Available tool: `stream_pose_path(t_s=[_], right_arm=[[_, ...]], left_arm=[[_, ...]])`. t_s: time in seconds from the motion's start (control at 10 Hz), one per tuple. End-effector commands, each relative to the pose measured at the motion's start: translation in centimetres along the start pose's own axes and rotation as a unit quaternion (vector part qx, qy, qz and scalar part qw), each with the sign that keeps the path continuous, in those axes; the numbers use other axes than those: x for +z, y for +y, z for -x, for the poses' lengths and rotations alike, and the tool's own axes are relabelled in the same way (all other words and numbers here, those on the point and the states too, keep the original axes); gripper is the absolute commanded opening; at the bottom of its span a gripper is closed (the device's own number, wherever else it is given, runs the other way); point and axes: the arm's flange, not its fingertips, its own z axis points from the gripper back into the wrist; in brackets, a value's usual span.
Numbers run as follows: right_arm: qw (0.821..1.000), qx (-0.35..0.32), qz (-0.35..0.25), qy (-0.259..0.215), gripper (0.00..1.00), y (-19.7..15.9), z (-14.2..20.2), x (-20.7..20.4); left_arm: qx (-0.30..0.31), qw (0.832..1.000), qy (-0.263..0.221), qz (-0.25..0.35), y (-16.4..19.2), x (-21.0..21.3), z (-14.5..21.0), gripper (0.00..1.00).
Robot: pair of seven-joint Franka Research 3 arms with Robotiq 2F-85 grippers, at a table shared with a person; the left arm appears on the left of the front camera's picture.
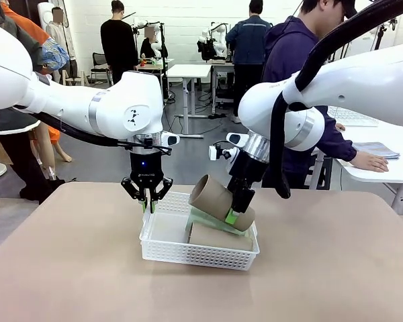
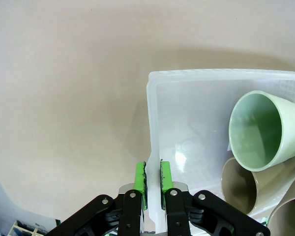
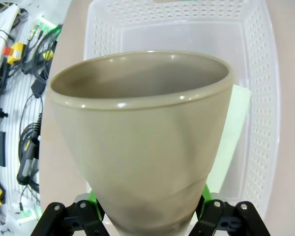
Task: Clean and organize the cups into the basket.
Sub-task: Pick up the Reusable plastic cup from the right side of the table and stack it inside the Organizing basket in the center of the table.
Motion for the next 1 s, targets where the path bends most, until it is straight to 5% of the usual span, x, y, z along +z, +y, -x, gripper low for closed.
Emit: stream_pose_path(t_s=[0.0,0.3,0.4,0.5,0.9], right_arm=[[1.0,-0.011,0.0,0.019,0.81,-0.4,-0.3,0.1],[0.999,-0.018,-0.014,0.027,0.81,-0.7,0.3,-0.3],[0.999,-0.021,-0.016,0.026,0.96,-0.6,0.4,-0.2],[0.999,-0.022,-0.018,0.027,1.0,-0.6,0.4,-0.1],[1.0,-0.018,-0.012,0.014,1.0,-0.2,0.3,0.7]], left_arm=[[0.006,1.0,-0.002,0.0,-0.1,0.0,0.1,0.0],[0.006,1.0,-0.002,0.0,-0.1,0.0,0.1,0.0],[0.006,1.0,-0.002,0.0,-0.1,0.0,0.1,0.0],[0.006,1.0,-0.002,0.0,-0.1,0.0,0.1,0.0],[0.006,1.0,-0.002,0.0,-0.1,0.0,0.1,0.0]])
